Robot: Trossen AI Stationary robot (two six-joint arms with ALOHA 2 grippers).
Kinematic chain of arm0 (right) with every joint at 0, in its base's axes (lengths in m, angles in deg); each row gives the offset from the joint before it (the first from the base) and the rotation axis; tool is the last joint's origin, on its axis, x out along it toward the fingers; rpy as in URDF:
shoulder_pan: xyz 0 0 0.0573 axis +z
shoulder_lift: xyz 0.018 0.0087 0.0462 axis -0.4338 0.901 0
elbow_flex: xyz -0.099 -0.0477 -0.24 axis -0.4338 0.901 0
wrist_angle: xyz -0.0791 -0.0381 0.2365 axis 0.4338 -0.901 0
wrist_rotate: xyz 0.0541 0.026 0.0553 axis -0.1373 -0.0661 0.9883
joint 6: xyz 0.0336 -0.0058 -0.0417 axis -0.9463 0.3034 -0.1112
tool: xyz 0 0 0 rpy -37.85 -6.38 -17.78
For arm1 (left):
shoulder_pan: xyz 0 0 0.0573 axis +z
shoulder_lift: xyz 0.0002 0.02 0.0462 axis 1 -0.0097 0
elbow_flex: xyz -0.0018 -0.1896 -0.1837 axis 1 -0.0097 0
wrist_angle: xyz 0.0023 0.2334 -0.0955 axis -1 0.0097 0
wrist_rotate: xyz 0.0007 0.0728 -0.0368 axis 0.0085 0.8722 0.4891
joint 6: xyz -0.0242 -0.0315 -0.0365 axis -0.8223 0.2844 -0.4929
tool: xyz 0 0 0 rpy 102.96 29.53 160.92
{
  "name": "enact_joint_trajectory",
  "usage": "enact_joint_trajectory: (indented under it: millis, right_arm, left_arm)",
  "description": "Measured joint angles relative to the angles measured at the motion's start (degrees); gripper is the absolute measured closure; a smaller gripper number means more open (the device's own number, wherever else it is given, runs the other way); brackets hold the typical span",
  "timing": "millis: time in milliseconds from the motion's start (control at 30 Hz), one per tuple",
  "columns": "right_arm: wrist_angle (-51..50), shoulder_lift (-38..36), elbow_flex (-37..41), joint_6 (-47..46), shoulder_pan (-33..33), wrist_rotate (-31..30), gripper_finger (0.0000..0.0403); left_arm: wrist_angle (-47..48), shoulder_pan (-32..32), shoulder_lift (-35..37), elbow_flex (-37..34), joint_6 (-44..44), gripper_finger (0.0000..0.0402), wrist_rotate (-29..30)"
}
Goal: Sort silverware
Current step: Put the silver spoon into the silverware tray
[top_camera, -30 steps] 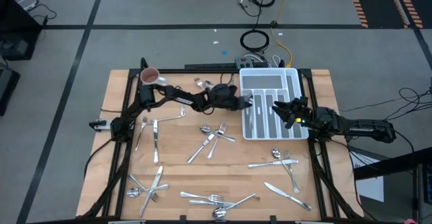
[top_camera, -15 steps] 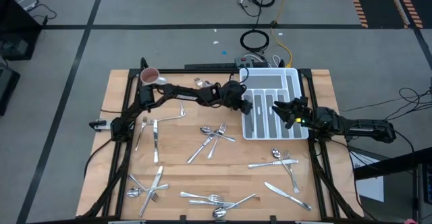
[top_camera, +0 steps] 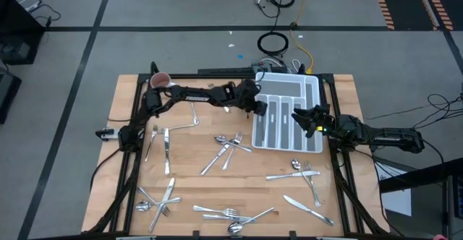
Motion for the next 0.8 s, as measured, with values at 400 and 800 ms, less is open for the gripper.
enact_joint_trajectory:
  millis: [400,800]
  right_arm:
    - [-17.2,10.0,-13.3,14.5,0.0,-7.4,0.0225]
    - [-29.2,55.7,-45.0,36.9,-4.0,-1.8,0.0399]
  left_arm:
    - [5.4,-0.3,14.2,0.1,7.8,0.0288,3.8]
    - [15.2,-1.6,28.4,0.1,11.7,0.0288,5.9]
